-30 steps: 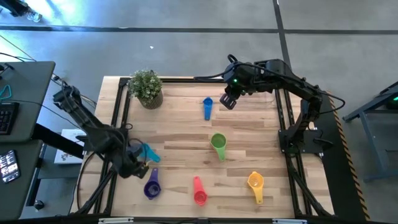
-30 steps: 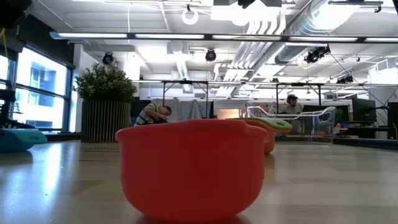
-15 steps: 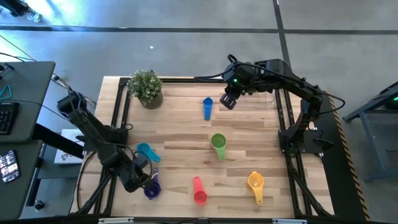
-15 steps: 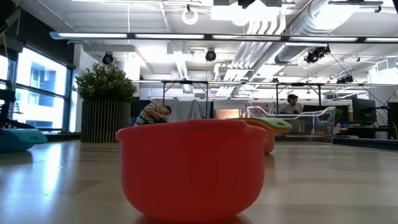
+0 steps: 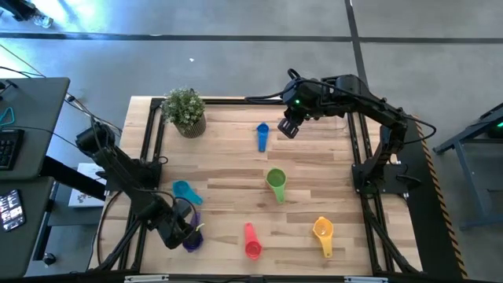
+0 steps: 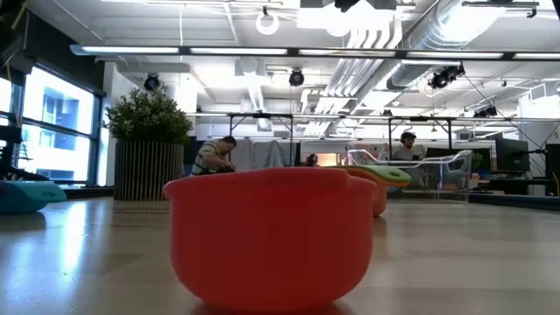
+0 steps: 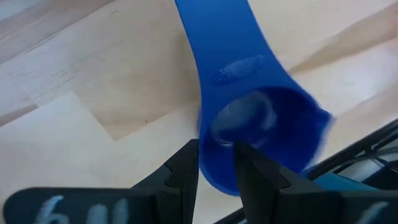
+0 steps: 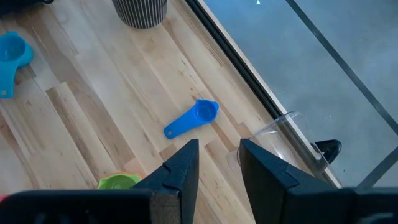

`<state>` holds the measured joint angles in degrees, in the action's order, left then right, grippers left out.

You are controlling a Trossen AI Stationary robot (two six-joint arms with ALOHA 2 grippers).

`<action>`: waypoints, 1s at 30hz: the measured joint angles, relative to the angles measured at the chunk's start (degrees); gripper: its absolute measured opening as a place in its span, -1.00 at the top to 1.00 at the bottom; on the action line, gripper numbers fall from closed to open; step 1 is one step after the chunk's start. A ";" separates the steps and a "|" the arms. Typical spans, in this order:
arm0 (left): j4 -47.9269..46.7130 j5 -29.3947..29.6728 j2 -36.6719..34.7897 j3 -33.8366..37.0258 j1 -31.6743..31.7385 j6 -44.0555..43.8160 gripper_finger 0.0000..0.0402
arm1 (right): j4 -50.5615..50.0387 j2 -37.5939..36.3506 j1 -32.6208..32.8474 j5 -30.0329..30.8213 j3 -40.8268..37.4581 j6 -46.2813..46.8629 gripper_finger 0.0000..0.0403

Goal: Nest measuring cups in basket
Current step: Stack the dark blue measuring cup on top of the green measuring cup

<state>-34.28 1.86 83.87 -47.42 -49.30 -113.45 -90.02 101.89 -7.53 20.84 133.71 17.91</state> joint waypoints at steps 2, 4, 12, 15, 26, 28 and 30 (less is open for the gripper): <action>0.08 -0.34 1.03 0.00 0.00 0.00 0.55 | 0.00 0.00 0.00 0.00 0.00 -0.02 0.46; 0.69 -0.38 1.96 0.00 0.00 0.00 0.55 | 0.00 0.00 0.00 0.00 0.00 -0.01 0.46; 2.49 -0.34 2.85 0.00 0.07 -0.64 0.55 | 0.00 0.02 0.00 0.00 0.00 -0.34 0.46; 1.90 -1.16 2.86 0.00 0.09 -1.40 0.56 | 0.00 0.02 0.00 0.02 0.00 -0.44 0.46; 1.68 -3.40 4.66 0.00 0.82 4.28 0.88 | 0.01 0.02 0.00 0.02 0.00 -0.44 0.46; 1.99 -3.33 4.61 0.00 1.50 6.23 0.96 | 0.00 0.02 0.00 0.01 0.00 -0.44 0.46; 2.43 -3.19 4.01 0.00 2.19 8.06 0.97 | 0.00 0.02 0.00 0.02 0.00 -0.44 0.46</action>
<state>-31.85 -1.33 87.88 -47.42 -47.11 -105.39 -90.02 101.91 -7.53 20.86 133.71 17.47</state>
